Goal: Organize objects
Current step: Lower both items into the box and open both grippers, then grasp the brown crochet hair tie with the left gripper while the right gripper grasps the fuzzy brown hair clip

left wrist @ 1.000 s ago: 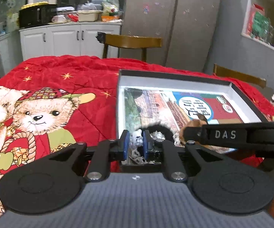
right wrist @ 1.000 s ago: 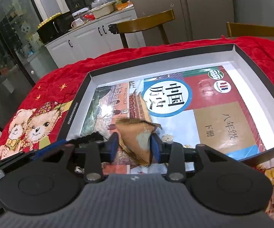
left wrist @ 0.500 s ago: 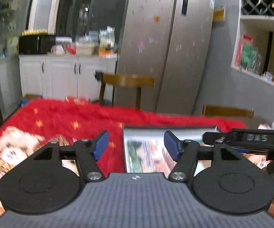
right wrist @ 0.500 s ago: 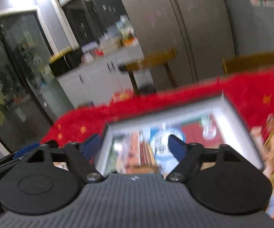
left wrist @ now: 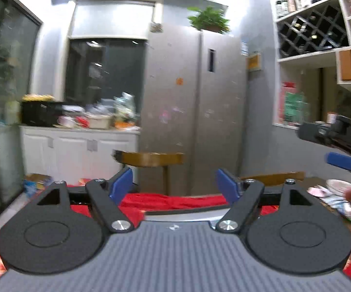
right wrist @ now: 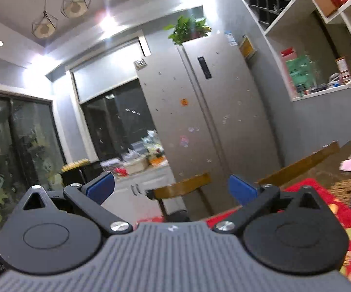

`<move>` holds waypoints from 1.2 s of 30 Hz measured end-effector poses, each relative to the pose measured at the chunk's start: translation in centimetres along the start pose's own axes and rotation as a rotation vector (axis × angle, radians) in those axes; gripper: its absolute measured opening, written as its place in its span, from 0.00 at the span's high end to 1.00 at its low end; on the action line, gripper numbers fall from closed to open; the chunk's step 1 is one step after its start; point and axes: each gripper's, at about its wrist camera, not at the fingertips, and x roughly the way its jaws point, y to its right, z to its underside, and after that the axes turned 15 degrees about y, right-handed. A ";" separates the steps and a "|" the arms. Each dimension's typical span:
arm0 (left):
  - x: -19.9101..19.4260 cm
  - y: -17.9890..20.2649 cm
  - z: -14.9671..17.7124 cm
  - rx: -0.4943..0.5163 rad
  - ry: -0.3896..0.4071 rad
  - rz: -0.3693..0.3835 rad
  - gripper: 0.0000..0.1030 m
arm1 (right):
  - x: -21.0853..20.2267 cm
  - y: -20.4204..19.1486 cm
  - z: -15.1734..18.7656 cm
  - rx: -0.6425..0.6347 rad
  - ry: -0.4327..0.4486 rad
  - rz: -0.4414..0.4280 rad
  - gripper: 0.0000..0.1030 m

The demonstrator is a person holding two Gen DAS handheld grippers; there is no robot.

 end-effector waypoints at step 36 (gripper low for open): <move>0.3 7.4 20.4 -0.115 -0.522 0.125 0.37 | -2.2 6.7 14.7 -0.133 -0.517 -0.152 0.26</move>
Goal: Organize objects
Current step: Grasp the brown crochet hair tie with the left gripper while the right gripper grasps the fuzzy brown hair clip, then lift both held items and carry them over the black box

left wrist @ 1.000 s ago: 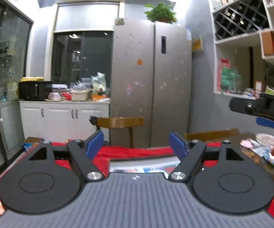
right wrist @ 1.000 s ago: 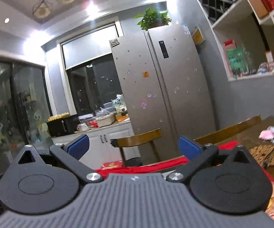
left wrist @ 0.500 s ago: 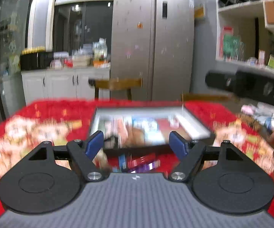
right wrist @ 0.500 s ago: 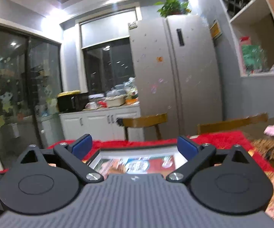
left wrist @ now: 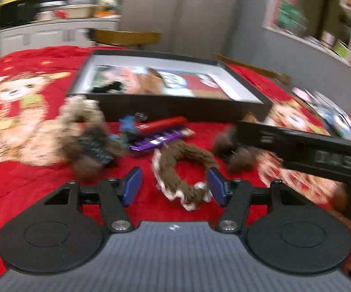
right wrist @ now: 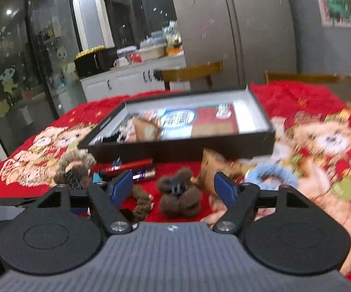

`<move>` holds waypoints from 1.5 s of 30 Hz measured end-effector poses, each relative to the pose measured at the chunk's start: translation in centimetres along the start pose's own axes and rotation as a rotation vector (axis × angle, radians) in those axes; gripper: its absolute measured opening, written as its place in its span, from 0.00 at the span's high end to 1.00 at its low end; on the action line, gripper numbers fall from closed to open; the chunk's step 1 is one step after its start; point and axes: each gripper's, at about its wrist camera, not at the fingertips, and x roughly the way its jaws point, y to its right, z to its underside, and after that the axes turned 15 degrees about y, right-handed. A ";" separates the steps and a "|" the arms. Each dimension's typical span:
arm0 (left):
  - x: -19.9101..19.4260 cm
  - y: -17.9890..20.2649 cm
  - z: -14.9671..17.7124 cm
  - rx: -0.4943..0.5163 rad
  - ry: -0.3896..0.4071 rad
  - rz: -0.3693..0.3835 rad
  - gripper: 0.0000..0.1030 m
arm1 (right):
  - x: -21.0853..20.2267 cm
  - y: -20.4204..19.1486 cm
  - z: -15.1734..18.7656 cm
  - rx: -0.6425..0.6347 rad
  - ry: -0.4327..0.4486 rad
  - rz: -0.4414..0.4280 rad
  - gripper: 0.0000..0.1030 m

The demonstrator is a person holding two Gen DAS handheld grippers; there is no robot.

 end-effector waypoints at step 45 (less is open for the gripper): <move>-2.2 0.8 0.2 0.070 0.140 -0.167 0.86 | 1.0 1.2 1.6 0.135 -0.053 0.039 0.61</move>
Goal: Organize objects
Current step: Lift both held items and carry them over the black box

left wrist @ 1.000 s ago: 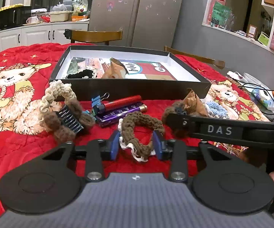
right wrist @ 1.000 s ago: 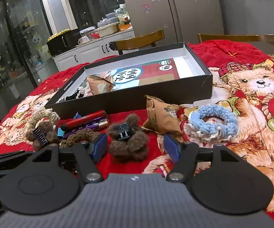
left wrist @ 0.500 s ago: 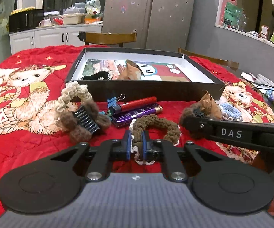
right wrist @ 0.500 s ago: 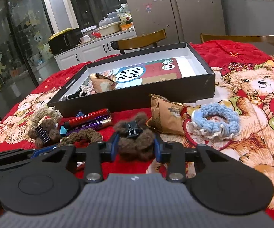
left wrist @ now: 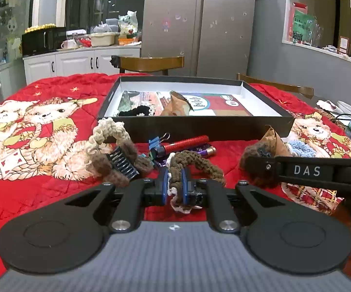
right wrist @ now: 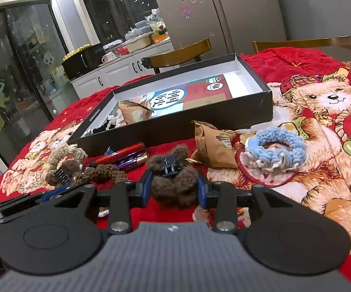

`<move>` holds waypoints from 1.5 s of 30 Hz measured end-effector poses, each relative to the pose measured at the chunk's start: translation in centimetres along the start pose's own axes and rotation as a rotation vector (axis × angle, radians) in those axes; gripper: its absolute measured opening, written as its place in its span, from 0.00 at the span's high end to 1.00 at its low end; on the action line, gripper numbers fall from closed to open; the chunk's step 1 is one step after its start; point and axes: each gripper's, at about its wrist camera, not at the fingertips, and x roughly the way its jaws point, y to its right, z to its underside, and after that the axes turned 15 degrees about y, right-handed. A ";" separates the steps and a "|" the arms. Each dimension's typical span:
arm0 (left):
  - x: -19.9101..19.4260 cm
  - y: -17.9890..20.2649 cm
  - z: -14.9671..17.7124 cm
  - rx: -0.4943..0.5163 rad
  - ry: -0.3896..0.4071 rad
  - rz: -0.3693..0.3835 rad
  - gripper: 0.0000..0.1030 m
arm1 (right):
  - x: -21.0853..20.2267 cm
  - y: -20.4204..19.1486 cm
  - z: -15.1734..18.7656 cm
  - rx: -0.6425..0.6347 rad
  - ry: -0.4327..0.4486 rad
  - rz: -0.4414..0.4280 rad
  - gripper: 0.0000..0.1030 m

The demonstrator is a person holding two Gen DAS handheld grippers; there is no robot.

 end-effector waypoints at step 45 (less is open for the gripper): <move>-4.7 2.4 0.0 0.142 0.264 0.014 0.86 | -2.3 0.1 -0.9 0.012 0.181 -0.031 0.61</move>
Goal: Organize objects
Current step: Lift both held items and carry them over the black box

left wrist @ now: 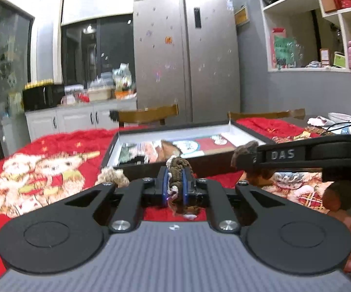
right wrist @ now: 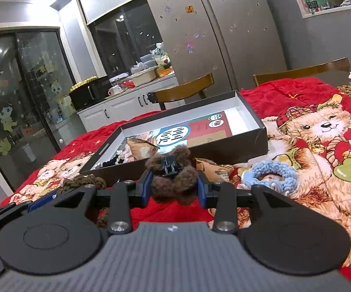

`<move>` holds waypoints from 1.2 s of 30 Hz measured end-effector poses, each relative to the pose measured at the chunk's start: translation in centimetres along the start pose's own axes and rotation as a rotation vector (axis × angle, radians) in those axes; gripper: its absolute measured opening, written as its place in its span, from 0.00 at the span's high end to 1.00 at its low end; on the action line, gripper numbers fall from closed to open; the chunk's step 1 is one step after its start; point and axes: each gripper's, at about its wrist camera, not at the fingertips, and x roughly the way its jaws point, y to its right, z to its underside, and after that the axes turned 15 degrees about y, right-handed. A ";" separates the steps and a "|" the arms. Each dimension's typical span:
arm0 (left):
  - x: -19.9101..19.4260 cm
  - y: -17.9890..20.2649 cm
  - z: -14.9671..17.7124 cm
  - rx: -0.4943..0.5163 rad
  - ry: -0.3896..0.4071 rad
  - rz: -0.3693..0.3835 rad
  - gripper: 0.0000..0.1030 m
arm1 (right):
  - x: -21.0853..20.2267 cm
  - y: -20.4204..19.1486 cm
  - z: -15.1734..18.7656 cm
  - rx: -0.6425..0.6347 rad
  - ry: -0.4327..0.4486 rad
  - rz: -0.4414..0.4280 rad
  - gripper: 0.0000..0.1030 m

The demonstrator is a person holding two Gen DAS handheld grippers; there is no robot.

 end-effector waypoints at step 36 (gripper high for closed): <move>13.7 -3.0 -9.9 -0.343 -0.068 0.093 0.86 | 8.1 2.1 -11.3 0.140 -0.020 0.090 0.61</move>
